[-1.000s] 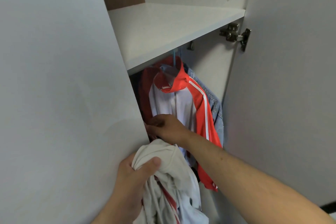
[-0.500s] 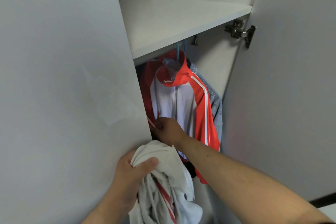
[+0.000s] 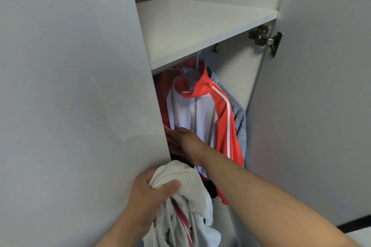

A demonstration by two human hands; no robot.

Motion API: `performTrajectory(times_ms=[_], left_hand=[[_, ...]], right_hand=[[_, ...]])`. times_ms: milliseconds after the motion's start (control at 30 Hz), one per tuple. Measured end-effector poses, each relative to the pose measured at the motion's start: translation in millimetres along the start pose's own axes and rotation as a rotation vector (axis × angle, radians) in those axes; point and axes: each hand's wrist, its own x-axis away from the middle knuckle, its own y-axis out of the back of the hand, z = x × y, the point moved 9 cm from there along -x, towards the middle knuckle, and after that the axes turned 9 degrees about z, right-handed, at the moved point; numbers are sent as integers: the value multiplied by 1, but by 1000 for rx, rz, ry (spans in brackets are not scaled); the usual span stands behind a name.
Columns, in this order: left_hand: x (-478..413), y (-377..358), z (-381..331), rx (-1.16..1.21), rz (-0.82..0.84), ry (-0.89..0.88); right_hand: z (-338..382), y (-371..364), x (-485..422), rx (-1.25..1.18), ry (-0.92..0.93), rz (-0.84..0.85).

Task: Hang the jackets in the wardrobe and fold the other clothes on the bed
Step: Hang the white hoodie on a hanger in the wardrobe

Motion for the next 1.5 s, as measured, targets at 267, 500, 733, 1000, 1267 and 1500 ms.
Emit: performTrajectory(times_ms=[267,500,733,1000,1267,1500], left_hand=[[-2,1,2,-14,-14,-2],[-4,3,4,-34,-10,7],[-6,8,-5,-188,-55,7],[-8,9,-9,-292,-18,12],[-13,-5,-11,-234,35,8],[-15,-31,-11,-185,257,-17]], right_hand=[[21,5,17,-58,48,-14],[37,29,49,-10,72,-91],[65,16,54,-2,86,-118],[61,28,76,-74,100,-156],[31,53,120,-46,72,-191],[-3,55,182,43,64,-245]])
